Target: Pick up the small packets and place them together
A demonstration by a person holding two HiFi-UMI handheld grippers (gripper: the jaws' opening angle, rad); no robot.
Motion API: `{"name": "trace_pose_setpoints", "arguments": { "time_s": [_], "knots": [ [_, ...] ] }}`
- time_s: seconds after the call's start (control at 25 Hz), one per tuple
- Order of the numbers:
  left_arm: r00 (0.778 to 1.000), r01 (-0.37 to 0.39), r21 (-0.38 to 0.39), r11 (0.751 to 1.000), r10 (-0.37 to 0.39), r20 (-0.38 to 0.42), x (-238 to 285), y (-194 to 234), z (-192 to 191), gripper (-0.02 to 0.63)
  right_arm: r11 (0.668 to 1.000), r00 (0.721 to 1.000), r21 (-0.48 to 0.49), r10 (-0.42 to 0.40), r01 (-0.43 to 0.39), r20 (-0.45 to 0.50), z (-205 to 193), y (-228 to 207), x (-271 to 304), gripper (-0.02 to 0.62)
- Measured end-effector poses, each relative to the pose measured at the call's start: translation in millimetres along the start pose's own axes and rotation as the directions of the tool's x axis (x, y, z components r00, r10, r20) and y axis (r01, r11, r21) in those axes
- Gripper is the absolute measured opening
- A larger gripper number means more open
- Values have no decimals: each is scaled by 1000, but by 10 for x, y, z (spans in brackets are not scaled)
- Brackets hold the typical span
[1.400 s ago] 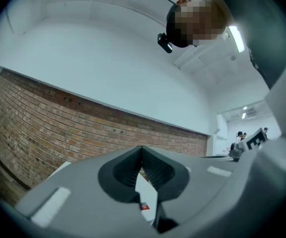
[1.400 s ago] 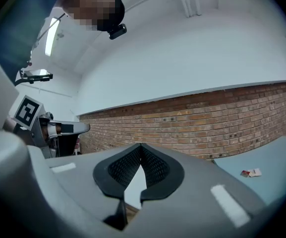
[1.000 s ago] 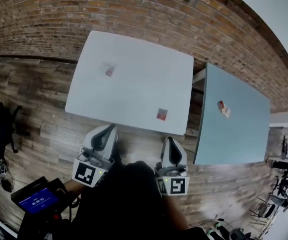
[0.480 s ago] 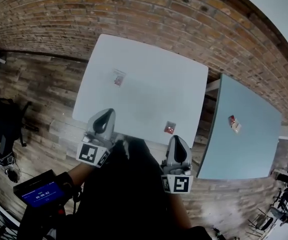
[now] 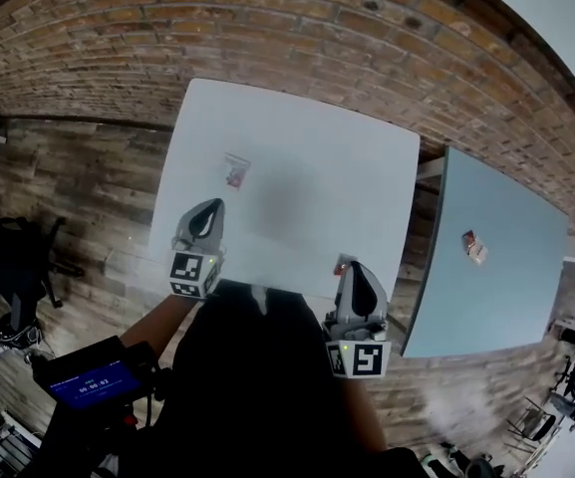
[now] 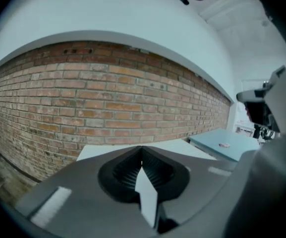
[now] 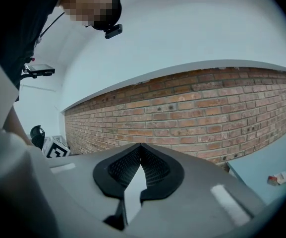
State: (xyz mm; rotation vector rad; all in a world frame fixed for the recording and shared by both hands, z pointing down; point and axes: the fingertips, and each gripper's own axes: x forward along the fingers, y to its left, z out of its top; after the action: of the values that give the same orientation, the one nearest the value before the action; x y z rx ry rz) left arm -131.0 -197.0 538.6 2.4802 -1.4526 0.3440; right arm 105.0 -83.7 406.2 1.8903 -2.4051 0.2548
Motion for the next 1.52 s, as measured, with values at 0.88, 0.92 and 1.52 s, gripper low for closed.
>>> {"name": "trace_pose_setpoints", "arguments": {
  "time_s": [0.88, 0.92, 1.52],
  "knots": [
    [770, 71, 36, 997, -31, -638, 1356, 681, -1902, 75, 965, 953, 68, -237, 254, -187, -765, -437, -228, 3],
    [767, 60, 29, 998, -28, -641, 1359, 658, -1901, 75, 963, 951, 74, -242, 260, -191, -797, -473, -239, 3],
    [753, 113, -99, 989, -150, -641, 959, -665, -2186, 74, 949, 918, 43, -289, 311, -270, -1177, -816, -409, 2]
  ]
}}
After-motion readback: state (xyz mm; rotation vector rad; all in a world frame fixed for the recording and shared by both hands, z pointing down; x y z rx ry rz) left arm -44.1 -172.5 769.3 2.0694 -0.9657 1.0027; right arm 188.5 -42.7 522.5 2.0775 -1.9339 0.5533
